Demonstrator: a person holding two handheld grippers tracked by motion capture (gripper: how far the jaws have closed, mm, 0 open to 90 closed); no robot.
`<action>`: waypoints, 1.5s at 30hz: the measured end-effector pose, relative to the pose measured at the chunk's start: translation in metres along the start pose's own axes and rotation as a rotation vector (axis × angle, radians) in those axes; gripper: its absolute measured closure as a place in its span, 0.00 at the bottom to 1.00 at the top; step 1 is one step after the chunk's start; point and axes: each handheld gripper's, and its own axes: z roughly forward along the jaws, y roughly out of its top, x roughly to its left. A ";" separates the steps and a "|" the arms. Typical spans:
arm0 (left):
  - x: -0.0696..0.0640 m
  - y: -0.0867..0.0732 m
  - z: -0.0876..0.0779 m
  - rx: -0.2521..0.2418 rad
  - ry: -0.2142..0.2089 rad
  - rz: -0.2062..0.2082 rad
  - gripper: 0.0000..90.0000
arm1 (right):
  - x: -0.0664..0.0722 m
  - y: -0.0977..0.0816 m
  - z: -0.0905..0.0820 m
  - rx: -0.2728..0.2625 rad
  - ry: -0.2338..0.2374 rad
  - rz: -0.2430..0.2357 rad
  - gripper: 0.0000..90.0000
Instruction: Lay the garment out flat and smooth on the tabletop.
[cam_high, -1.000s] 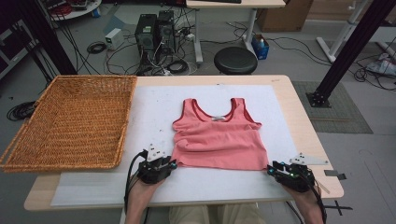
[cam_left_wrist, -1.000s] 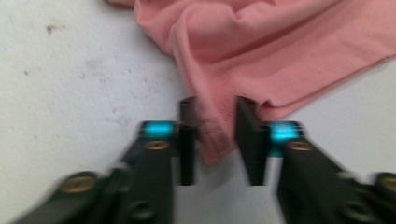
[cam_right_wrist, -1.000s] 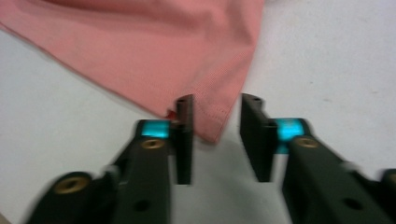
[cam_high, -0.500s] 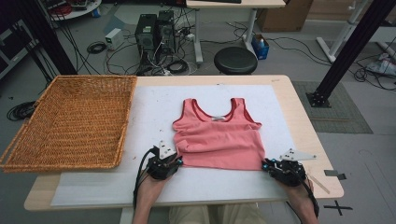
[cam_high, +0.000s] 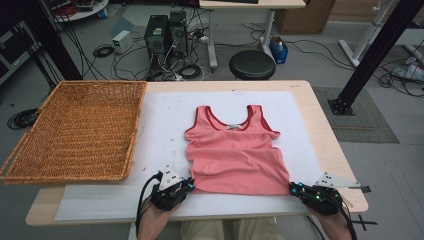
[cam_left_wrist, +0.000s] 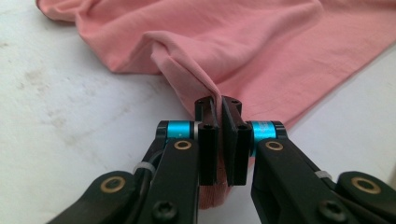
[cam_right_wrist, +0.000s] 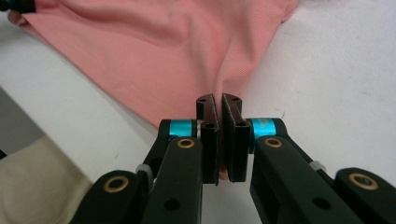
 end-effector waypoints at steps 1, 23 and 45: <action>-0.002 -0.002 -0.001 -0.001 -0.007 -0.002 0.95 | 0.000 -0.002 -0.002 -0.006 0.005 -0.001 0.97; -0.044 -0.073 -0.059 -0.034 -0.129 -0.066 0.95 | 0.029 -0.072 -0.061 -0.040 0.079 0.015 0.96; -0.031 -0.044 -0.031 -0.065 0.001 -0.039 0.65 | 0.021 -0.049 -0.042 -0.090 -0.056 0.000 0.65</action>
